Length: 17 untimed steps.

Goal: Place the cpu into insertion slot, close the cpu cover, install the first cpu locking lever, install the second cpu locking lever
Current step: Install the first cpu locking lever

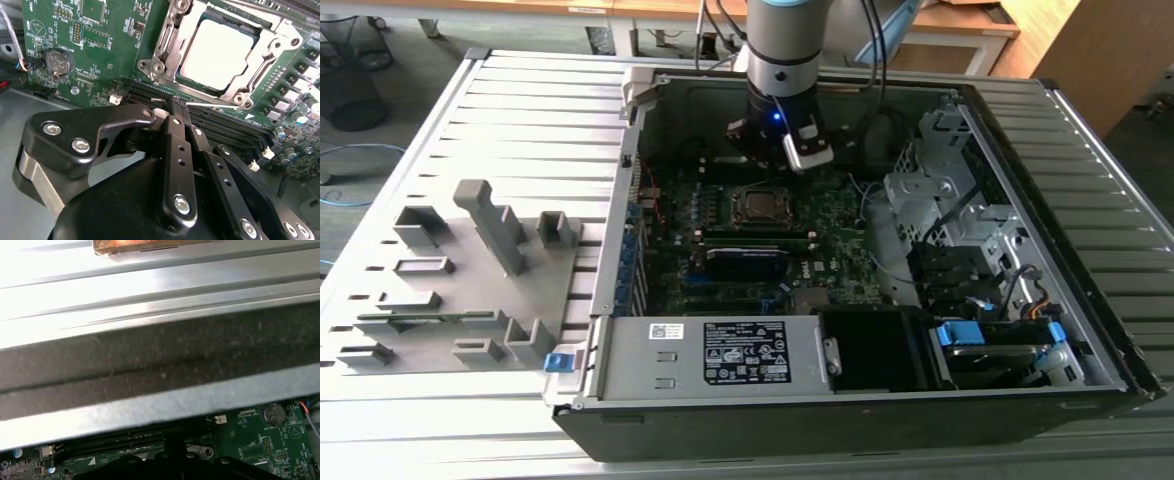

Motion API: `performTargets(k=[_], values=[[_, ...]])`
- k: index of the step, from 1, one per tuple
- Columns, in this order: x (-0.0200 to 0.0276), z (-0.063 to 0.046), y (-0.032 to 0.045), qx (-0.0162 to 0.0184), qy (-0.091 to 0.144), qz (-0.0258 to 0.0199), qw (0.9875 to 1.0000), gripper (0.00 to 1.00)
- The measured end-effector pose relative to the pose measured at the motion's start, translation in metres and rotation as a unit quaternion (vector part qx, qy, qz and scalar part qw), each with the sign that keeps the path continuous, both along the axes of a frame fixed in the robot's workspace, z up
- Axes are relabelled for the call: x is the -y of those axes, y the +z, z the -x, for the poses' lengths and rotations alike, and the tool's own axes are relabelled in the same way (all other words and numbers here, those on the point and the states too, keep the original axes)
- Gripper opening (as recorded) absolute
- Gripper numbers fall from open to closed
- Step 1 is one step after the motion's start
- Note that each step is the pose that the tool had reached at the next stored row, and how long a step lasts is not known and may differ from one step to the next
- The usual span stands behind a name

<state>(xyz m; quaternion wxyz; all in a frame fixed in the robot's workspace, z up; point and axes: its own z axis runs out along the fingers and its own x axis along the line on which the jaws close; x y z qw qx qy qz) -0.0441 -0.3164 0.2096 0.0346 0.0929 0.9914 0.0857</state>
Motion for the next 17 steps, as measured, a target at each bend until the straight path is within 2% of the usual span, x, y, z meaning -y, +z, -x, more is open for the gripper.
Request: performTargets(k=[3,17], values=[[-0.0015,0.0,0.0,0.0,0.0,-0.0001,1.0,0.11],[-0.0026,-0.0005,-0.0008,0.0012,0.0,-0.0001,1.0,0.11]])
